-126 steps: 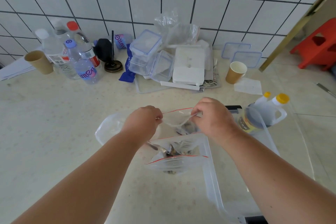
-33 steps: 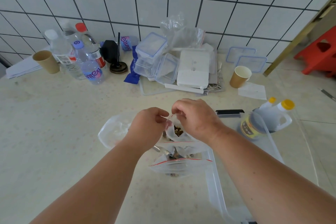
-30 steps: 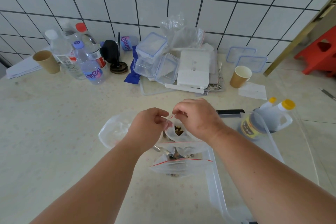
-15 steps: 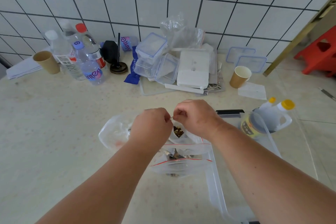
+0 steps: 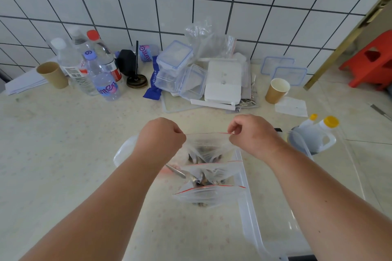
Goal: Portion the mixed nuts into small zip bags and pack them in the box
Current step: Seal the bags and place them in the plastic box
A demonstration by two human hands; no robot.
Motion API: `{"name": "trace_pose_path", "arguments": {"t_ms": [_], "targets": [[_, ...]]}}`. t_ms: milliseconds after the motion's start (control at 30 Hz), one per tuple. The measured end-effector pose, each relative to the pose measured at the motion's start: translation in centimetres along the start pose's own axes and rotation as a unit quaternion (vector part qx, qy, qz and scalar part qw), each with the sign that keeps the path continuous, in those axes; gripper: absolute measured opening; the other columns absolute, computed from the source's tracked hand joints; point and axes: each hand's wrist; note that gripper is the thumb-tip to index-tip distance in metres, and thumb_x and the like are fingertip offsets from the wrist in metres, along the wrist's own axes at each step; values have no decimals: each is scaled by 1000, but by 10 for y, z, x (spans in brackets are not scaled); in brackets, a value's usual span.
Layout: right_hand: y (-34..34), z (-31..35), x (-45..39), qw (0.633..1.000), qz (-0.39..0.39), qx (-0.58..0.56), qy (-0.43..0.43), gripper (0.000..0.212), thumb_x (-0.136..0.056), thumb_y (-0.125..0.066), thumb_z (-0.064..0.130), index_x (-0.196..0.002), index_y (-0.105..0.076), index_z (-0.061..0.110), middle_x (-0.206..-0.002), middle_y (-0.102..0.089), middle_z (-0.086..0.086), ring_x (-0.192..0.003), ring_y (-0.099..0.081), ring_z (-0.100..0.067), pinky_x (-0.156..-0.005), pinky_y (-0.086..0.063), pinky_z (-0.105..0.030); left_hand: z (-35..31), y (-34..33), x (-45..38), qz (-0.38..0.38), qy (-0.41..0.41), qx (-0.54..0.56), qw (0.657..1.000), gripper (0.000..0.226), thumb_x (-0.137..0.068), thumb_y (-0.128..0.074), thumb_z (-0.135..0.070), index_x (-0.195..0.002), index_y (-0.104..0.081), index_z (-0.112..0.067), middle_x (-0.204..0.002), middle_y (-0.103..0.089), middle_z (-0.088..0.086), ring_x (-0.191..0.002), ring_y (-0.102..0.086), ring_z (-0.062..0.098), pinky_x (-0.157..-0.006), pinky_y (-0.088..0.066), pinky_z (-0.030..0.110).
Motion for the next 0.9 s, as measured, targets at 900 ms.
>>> {"name": "trace_pose_path", "arguments": {"t_ms": [900], "targets": [[-28,21,18,978,18,97,182,37,-81,-67,56,-105,-72,28,-110,-57,14,-110,-51,-12,-97,-30,-33,19,-11,14,-14,-276,-27,961,42,-86,-60,2,-107,-75,-31,-119,-64,-18,-111,-59,0,-91,-48,23]]}}
Point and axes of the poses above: each hand's wrist, its own x-axis away from the middle knuckle, its own y-axis out of the back of the hand, z = x × y
